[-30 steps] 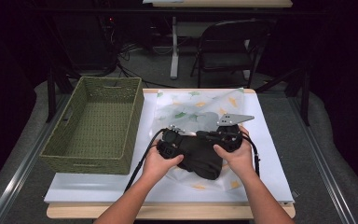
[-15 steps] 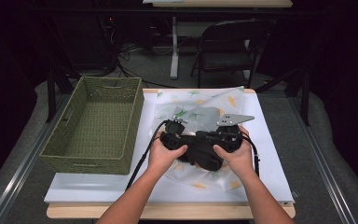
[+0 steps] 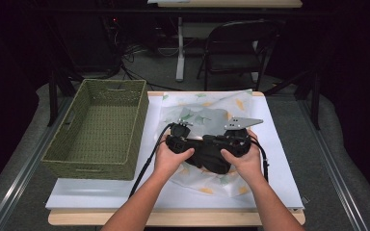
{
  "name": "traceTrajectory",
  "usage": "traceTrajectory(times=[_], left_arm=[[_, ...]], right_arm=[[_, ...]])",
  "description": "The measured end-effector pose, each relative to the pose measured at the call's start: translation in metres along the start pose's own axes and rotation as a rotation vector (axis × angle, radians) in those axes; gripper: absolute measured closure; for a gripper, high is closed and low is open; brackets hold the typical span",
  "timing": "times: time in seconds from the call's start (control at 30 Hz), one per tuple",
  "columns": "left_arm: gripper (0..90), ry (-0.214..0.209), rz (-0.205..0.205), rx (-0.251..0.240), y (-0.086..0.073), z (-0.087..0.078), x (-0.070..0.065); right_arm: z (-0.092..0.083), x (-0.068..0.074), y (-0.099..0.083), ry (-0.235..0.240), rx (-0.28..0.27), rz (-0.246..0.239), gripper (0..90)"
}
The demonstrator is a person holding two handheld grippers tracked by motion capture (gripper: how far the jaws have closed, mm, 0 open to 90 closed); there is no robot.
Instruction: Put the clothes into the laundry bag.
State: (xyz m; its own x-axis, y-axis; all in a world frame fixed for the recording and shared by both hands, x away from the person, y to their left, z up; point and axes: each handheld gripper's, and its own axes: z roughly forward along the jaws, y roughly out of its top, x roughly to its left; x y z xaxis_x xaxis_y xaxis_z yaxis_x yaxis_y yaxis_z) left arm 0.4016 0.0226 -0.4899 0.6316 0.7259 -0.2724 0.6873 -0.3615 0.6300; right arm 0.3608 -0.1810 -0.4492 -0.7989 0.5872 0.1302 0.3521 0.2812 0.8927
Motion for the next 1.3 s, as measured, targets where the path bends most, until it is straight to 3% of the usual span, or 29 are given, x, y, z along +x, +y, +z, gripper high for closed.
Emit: traceTrajectory(times=[0.2,0.43,0.63,0.93,1.3], left_arm=[[40.9,-0.002,0.019,-0.009,-0.001,-0.014,-0.004],[38.2,-0.009,0.041,0.000,-0.008,-0.027,-0.010],[36.8,-0.021,0.037,0.005,-0.014,-0.031,-0.008],[35.7,-0.012,0.026,0.041,-0.024,-0.025,-0.002],[35.4,-0.003,0.023,0.088,-0.032,-0.003,-0.003]], right_arm=[[-0.001,-0.001,0.000,-0.002,0.001,0.007,88.4],[-0.001,-0.002,0.000,-0.004,0.001,0.005,88.3],[-0.001,-0.002,-0.001,-0.003,0.000,0.007,88.3],[0.000,-0.001,-0.001,-0.003,0.000,0.010,88.3],[0.000,-0.001,-0.002,-0.002,0.002,0.007,88.3]])
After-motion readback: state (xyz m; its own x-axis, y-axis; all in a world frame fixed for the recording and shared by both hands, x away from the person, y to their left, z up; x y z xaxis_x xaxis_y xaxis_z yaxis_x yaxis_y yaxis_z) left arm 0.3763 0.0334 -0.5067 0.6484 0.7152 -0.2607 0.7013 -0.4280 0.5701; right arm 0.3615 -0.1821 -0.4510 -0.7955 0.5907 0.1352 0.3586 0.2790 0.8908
